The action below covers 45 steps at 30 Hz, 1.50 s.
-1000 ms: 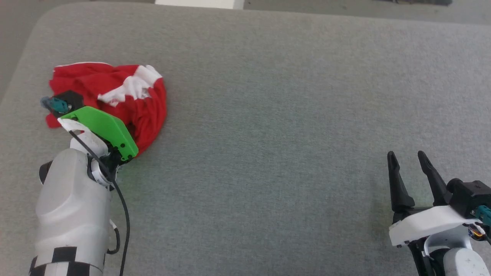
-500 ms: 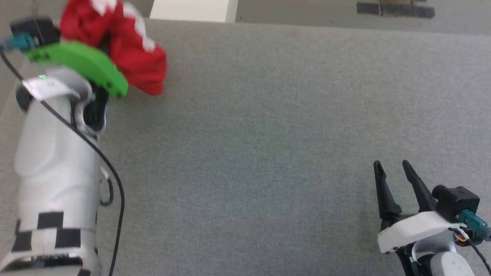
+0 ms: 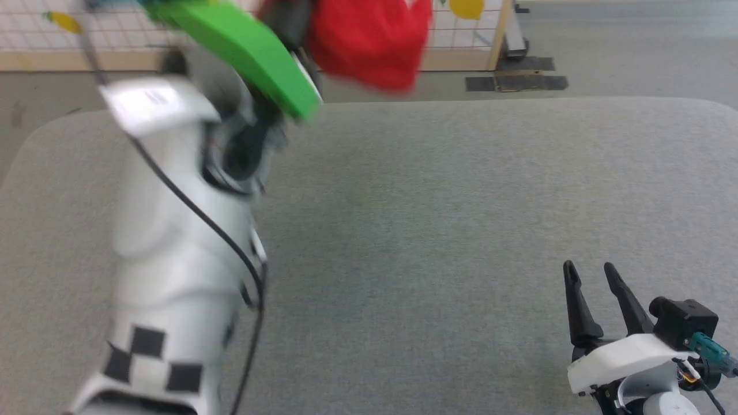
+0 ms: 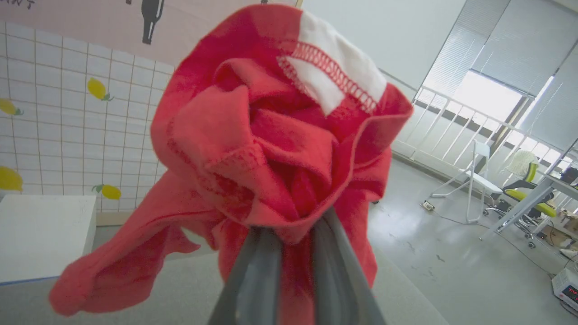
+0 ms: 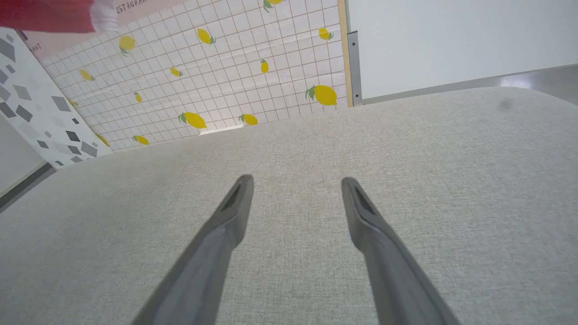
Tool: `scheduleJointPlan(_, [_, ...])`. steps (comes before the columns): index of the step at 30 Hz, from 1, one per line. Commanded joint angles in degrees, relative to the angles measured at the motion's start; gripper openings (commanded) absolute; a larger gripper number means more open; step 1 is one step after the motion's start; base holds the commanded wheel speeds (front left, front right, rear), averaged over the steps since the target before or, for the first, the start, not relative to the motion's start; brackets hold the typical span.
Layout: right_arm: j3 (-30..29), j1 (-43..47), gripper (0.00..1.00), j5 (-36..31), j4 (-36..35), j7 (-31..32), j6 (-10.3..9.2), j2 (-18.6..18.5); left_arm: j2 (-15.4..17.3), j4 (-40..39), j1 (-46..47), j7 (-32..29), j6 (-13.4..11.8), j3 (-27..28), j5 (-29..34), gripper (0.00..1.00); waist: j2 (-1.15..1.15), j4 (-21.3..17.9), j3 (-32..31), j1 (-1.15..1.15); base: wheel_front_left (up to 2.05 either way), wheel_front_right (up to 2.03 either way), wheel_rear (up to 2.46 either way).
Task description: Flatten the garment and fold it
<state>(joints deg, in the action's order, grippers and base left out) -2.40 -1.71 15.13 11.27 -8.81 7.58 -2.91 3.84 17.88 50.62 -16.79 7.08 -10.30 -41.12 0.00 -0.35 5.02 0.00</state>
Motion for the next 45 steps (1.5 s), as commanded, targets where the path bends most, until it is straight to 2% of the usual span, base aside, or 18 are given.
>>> scheduleJointPlan(1, [-0.1, 0.4, 1.0, 0.3, 0.2, -0.4, -0.09, 0.0, -0.4, 0.6, -4.2, 0.1, 0.3, -2.1, -0.3, 0.0, 0.0, -2.5, -0.8, 0.0, 0.0, 0.0, 0.0])
scheduleJointPlan(6, [-0.4, 0.3, 1.0, 0.7, 0.6, -0.7, -0.09, 0.0, -0.8, 5.9, -14.1, -0.6, 0.1, -12.5, 3.5, 0.0, 0.0, -4.4, -0.2, 0.0, 0.0, 0.0, 0.0])
scheduleJointPlan(11, [-0.4, 0.1, 1.0, 1.6, 1.1, -1.1, -0.09, 0.0, -0.2, 13.5, -20.8, -3.1, -1.7, -20.4, 9.0, 0.0, 0.0, -5.3, 0.6, 0.0, 0.0, 0.0, 0.0])
scheduleJointPlan(14, [-0.3, 0.0, 1.0, 2.0, 1.5, -1.6, -0.09, 0.0, -0.2, 15.8, -22.2, -2.5, -3.6, -20.1, 8.9, 0.0, 0.0, -5.2, 0.8, 0.0, 0.0, 0.0, 0.0])
scheduleJointPlan(15, [-0.3, -0.1, 1.0, 2.2, 1.7, -1.8, -0.09, 0.0, -0.3, 15.7, -22.4, -1.6, -4.2, -19.0, 7.8, 0.21, 0.0, -5.1, 0.8, 0.0, 0.0, 0.0, 0.0])
scheduleJointPlan(16, [-0.3, -0.1, 1.0, 2.3, 1.9, -1.9, -0.09, 0.0, -0.4, 15.4, -22.5, -0.8, -4.6, -17.9, 6.6, 1.0, 0.0, -5.0, 0.7, 0.0, 0.0, 0.0, 0.0])
scheduleJointPlan(20, [-0.1, -0.2, 1.0, 2.7, 2.9, -2.3, -0.09, 0.0, -0.6, 10.9, -22.6, 3.9, -5.6, -13.0, 1.9, 1.0, 0.0, -4.2, -0.3, 0.0, 0.0, 0.0, 0.0])
scheduleJointPlan(23, [0.0, -0.1, 1.0, 2.9, 3.6, -2.6, -0.09, 0.0, 0.2, 6.4, -23.8, 8.4, -7.0, -9.3, 0.7, 1.0, 0.0, -3.6, -1.3, 0.0, 0.0, 0.0, 0.0])
scheduleJointPlan(26, [0.2, 0.1, 1.0, 3.2, 4.2, -2.8, -0.09, 0.0, 2.8, 2.3, -26.6, 14.7, -9.1, -6.6, 2.7, 1.0, 0.0, -3.0, -2.3, 0.0, 0.0, 0.0, 0.0])
scheduleJointPlan(30, [0.5, 0.7, 1.0, 3.1, 4.7, -2.4, -0.09, 0.0, 7.2, -0.7, -32.2, 23.8, -10.1, -7.6, 9.6, 1.0, 0.0, -2.4, -3.2, 0.0, 0.0, 0.0, 0.0])
scheduleJointPlan(33, [0.4, 1.2, 1.0, 2.6, 5.0, -0.9, -0.09, 0.0, 8.4, -1.6, -36.5, 28.8, -11.5, -7.8, 12.6, 1.0, 0.0, -1.8, -3.6, 0.0, 0.0, 0.0, 0.0])
scheduleJointPlan(37, [0.6, 1.1, 1.0, 2.1, 5.2, 3.4, -0.09, 0.0, 7.8, -4.2, -41.7, 31.4, -13.4, -6.3, 14.7, 1.0, 0.0, -1.2, -3.6, 0.0, 0.0, 0.0, 0.0])
scheduleJointPlan(41, [0.7, -1.7, 1.0, 0.4, 5.4, 10.2, -0.09, 0.0, 5.8, -7.3, -45.7, 31.7, -14.5, -4.4, 15.4, 1.0, 0.0, -0.2, -2.9, 0.0, 0.0, 0.0, 0.0])
scheduleJointPlan(42, [3.3, -6.5, 1.0, -2.5, 6.0, 19.0, -0.09, 0.0, 4.5, -9.8, -47.4, 31.8, -14.2, -3.1, 16.4, 1.0, 0.0, 0.7, -1.8, 0.0, 0.0, 0.0, 0.0])
scheduleJointPlan(45, [4.3, -11.6, 1.0, -4.5, 7.4, 26.7, -0.09, 0.0, 3.5, -11.1, -47.5, 31.8, -13.5, -2.6, 17.3, 1.0, 0.0, 2.2, -0.3, 0.0, 0.0, 0.0, 0.0])
